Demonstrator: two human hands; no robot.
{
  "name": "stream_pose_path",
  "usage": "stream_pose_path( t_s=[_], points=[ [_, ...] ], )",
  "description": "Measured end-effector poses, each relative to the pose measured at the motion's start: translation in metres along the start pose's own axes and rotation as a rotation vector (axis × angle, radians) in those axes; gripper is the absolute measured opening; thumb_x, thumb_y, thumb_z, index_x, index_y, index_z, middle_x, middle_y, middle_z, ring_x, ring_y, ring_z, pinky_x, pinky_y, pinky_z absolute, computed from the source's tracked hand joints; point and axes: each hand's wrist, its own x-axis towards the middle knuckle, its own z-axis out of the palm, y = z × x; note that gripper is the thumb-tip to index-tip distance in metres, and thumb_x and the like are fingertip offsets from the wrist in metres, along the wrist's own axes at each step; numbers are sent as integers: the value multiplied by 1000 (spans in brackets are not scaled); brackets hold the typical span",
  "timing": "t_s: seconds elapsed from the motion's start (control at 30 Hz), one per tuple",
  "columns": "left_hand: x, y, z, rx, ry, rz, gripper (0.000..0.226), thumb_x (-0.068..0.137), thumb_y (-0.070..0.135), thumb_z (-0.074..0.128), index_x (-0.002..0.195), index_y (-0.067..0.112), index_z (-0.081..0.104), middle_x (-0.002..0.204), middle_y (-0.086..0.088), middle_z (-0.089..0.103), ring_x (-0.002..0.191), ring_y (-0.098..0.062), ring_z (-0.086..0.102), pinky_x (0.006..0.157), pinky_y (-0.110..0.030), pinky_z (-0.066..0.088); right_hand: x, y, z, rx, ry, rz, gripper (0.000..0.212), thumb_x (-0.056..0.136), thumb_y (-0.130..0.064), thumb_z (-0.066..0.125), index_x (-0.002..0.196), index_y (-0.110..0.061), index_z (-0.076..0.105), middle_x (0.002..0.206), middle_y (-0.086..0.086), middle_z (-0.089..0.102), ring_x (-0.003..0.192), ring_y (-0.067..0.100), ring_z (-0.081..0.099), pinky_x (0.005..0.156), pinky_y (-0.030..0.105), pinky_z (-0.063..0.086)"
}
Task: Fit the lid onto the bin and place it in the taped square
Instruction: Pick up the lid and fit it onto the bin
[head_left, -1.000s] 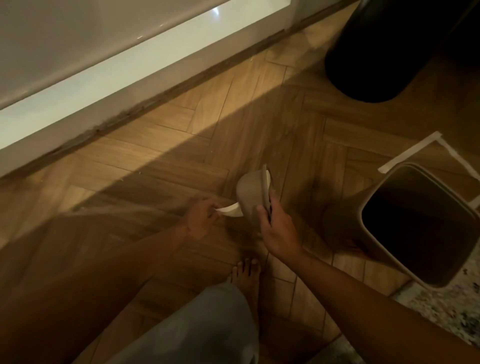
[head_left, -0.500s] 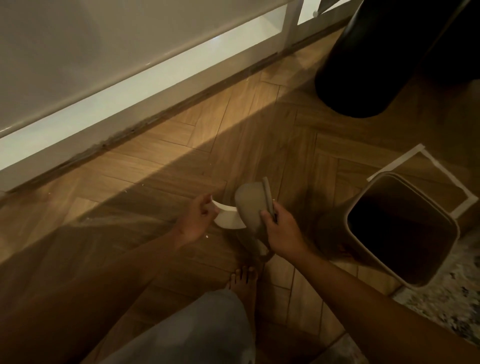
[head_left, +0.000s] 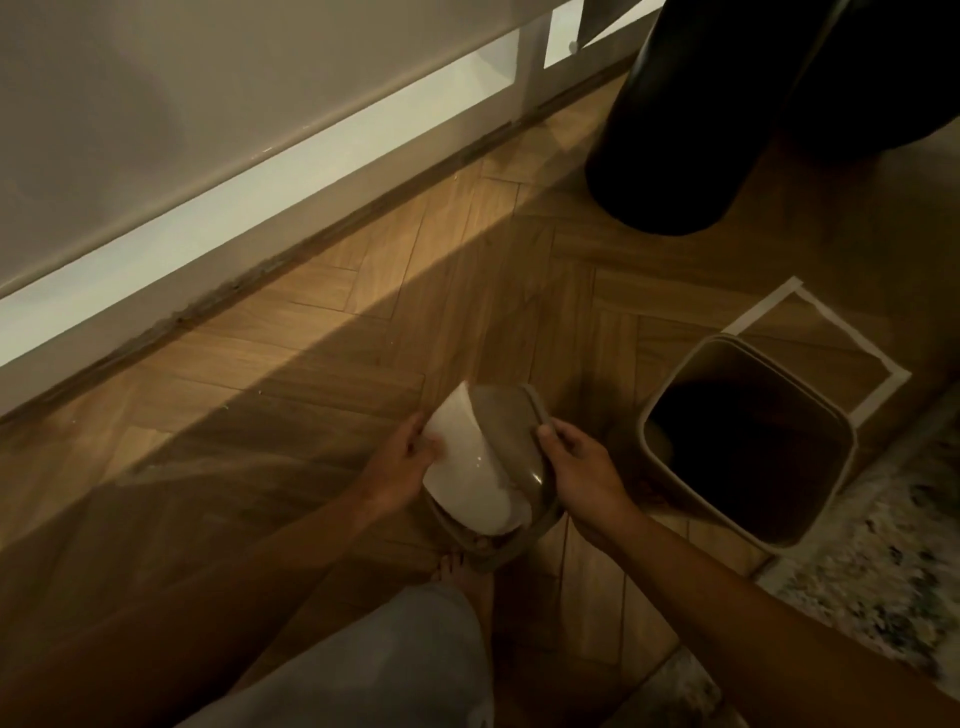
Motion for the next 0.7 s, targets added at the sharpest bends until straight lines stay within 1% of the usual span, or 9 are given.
stream_pose_path(
  t_s=[0.1,0.2,0.3,0.37,0.43,0.53,0.57,0.63,0.7],
  points=[
    [0,17,6,-74,41,-1,58,99,45,54,148,15,44,138,4,55,124,-18,56,89,-24,48,-3,-17,-11,50,50,-33,47,106,-47,58,145,-22,65,131,-1,75,119,17,72,105,41,58],
    [-5,42,16,-216,100,-56,54,94,58,50,135,23,48,124,3,59,100,-16,62,72,-32,52,-8,-38,-25,139,125,-79,47,106,-43,59,147,-20,63,131,1,75,121,18,71,105,37,57],
    [-9,61,26,-311,50,-68,85,74,83,47,134,24,51,119,-6,68,98,-27,68,63,-36,54,-19,-63,-40,284,171,-105,52,108,-35,60,157,-21,51,139,0,68,119,13,69,99,30,58],
    [-11,75,35,-361,21,-43,88,71,85,48,135,24,54,119,-8,70,102,-30,69,66,-38,56,-28,-78,-54,333,173,-144,54,109,-31,58,161,-23,45,140,-3,66,111,2,67,85,19,59],
    [-13,95,44,-389,10,-1,80,78,78,47,138,25,52,121,-6,69,105,-28,69,72,-40,60,-36,-90,-68,297,180,-199,52,110,-30,56,161,-24,46,131,-10,67,108,-1,67,76,12,59],
    [-14,128,58,-359,-1,93,61,84,72,47,128,32,52,119,2,69,104,-19,69,83,-42,60,-49,-104,-95,212,250,-289,51,110,-34,54,160,-26,46,118,-21,64,102,-5,64,74,6,56],
    [-14,140,64,-321,1,129,49,89,68,45,124,34,52,117,4,69,103,-16,69,83,-38,60,-52,-106,-105,190,278,-318,52,110,-35,53,161,-26,46,122,-20,64,102,-6,62,81,10,57],
    [-16,162,76,-247,26,200,32,99,57,41,120,35,53,112,9,67,93,-5,66,73,-19,56,-57,-108,-123,142,315,-367,52,111,-39,50,161,-28,45,127,-21,62,105,-7,60,95,19,56],
    [-16,185,89,-139,34,274,37,104,49,34,131,30,52,109,17,61,84,7,57,60,1,44,-62,-107,-141,103,327,-402,53,111,-42,47,162,-29,42,121,-28,60,107,-8,60,94,17,55]
  ],
)
